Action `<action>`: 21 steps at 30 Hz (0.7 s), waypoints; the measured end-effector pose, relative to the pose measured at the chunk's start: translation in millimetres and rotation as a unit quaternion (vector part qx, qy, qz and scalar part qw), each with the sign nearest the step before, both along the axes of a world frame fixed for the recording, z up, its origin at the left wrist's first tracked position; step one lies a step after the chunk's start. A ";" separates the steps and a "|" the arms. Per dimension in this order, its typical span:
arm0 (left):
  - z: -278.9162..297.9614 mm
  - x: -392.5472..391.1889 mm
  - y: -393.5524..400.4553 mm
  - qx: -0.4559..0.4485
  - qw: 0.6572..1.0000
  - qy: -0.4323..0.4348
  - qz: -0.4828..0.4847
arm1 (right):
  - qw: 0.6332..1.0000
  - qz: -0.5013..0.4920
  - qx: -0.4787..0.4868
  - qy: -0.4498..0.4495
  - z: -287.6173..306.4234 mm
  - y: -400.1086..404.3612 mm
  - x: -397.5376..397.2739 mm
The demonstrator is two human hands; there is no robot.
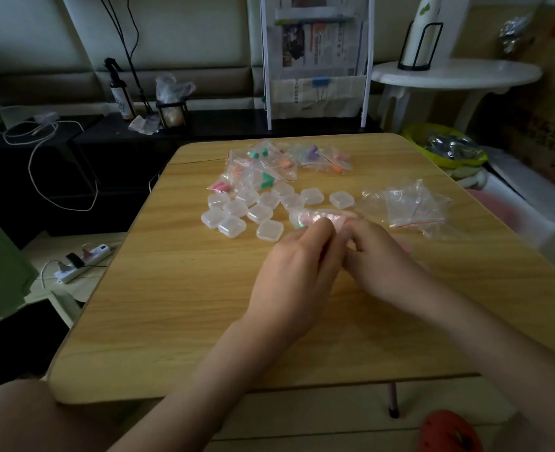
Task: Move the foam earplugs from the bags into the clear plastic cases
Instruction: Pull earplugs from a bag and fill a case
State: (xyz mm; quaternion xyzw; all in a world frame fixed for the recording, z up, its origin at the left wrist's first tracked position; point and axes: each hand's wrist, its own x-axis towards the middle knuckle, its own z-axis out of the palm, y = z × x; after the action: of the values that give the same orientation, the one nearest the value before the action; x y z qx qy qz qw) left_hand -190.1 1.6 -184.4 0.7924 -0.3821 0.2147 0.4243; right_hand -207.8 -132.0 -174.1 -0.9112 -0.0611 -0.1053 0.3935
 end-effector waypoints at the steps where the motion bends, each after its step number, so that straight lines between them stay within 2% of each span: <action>1: 0.6 -0.4 0.5 -0.013 1.000 0.023 0.008 | 0.999 0.001 0.040 -0.002 2.8 -0.3 -0.7; 4: 9.0 0.5 4.0 -0.095 0.981 0.158 0.057 | 0.989 -0.007 0.146 0.018 8.2 -6.8 -1.7; 6: 12.6 9.9 8.9 -0.140 0.952 0.254 0.096 | 0.986 0.003 0.165 0.026 12.0 -7.4 -1.3; 8: 13.9 21.8 14.9 -0.168 0.919 0.348 0.080 | 0.986 0.020 0.163 0.022 13.7 -6.6 -1.6; 10: 14.7 29.4 19.2 -0.215 0.877 0.429 0.019 | 0.982 0.028 0.182 0.036 15.4 -6.2 -2.4; 12: 16.9 29.7 22.0 -0.255 0.851 0.458 -0.034 | 0.982 0.036 0.182 0.044 15.9 -5.9 -3.6; 16: 17.3 28.3 23.5 -0.256 0.852 0.452 -0.068 | 0.984 0.003 0.172 0.043 5.7 -9.7 1.2; 21: 17.7 29.1 22.5 -0.286 0.809 0.502 -0.104 | 0.983 -0.005 0.183 0.028 4.4 -5.8 2.9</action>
State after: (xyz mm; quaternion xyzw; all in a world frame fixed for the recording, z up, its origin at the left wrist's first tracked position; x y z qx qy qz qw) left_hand -161.0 24.1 -166.6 0.5876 -0.1174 -0.1590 0.7847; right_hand -204.9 -137.8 -169.7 -0.8268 -0.0249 -0.0908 0.5546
